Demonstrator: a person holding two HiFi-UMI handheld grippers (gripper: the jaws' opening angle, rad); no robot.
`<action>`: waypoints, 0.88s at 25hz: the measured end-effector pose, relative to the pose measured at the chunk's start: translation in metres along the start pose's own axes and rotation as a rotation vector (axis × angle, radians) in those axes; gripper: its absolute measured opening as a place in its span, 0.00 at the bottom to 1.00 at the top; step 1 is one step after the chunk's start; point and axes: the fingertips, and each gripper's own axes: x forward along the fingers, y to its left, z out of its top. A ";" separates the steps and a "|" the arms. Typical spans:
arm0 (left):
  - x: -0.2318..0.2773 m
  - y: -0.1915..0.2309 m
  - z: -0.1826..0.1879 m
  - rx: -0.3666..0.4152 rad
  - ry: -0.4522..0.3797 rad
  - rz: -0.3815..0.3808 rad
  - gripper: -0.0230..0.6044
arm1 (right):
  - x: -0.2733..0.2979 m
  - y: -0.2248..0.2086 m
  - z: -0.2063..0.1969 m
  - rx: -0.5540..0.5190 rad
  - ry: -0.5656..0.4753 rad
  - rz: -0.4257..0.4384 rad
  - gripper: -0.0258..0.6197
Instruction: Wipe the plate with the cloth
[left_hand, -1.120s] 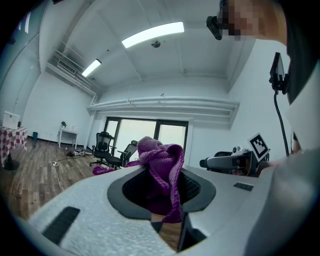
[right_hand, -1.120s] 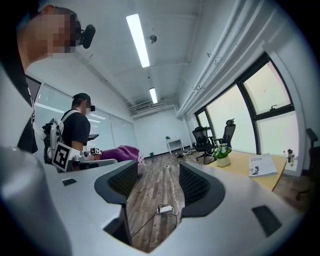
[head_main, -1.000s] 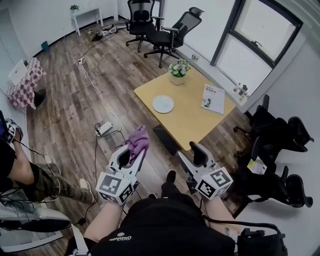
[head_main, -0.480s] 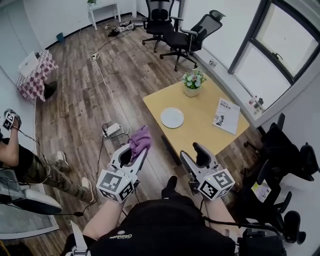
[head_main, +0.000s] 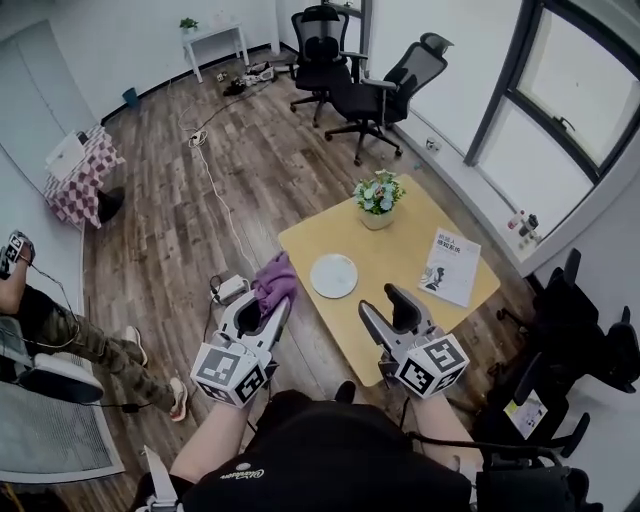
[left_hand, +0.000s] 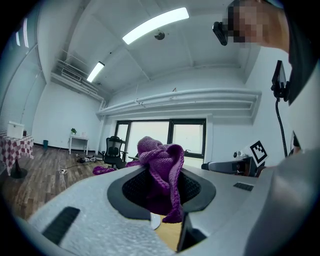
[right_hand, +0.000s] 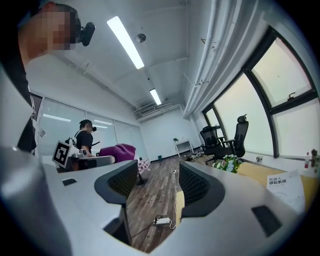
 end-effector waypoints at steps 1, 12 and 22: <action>0.004 0.002 -0.001 -0.005 0.002 0.005 0.22 | 0.003 -0.004 0.000 0.002 0.004 0.001 0.43; 0.047 0.038 -0.004 -0.023 0.016 -0.028 0.22 | 0.041 -0.031 0.011 -0.015 0.011 -0.058 0.43; 0.071 0.058 -0.022 -0.046 0.052 -0.078 0.22 | 0.065 -0.042 -0.006 0.003 0.056 -0.099 0.43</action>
